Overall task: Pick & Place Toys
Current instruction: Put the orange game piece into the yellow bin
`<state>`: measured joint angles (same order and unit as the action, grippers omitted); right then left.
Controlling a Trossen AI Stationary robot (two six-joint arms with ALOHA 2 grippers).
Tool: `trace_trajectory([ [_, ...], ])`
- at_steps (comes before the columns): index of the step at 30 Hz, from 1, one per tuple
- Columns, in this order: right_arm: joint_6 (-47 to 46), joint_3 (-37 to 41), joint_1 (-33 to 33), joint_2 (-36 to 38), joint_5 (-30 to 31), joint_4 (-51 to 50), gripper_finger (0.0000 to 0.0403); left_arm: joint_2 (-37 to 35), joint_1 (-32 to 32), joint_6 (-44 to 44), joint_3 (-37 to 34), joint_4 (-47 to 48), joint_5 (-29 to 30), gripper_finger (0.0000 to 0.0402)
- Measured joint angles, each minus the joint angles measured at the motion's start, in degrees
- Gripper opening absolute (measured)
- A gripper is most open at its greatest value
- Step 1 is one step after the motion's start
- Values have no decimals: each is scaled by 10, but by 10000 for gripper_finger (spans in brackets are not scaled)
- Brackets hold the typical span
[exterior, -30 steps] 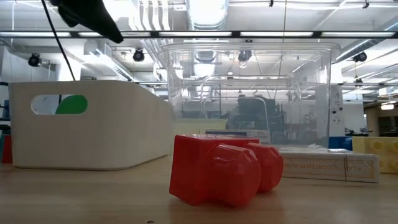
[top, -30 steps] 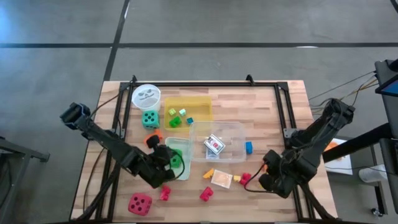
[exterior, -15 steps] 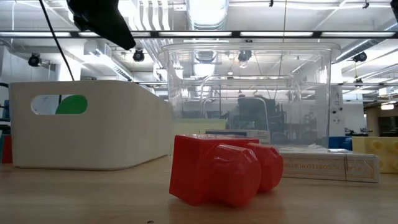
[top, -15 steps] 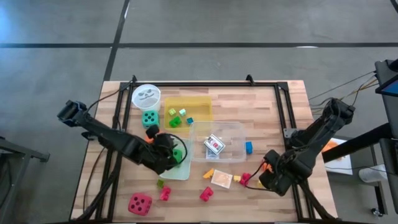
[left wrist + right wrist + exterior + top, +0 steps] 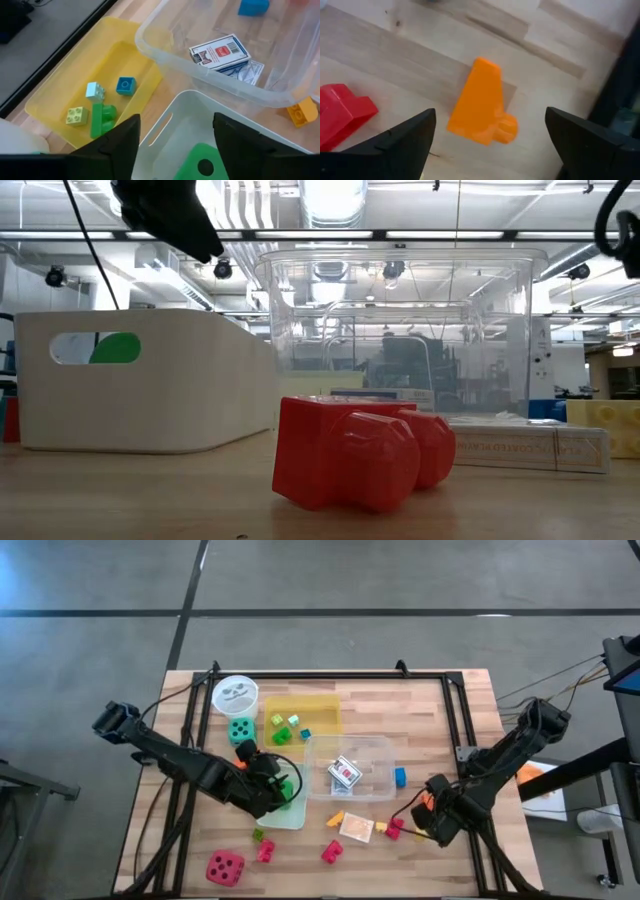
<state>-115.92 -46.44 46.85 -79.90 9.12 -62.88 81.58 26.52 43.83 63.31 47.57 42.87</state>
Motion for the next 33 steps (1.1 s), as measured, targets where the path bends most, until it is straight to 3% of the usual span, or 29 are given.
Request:
trace_trajectory([
  [10,30,49,-35,0,0,42,352,0,0,-1,0,0,0,269],
  [16,44,86,-41,0,0,134,292,0,0,-1,0,0,0,269],
  [28,50,93,-40,0,-2,142,147,0,0,-1,0,0,-1,270],
  [33,51,92,-40,0,-2,145,130,0,0,-1,0,0,-1,270],
])
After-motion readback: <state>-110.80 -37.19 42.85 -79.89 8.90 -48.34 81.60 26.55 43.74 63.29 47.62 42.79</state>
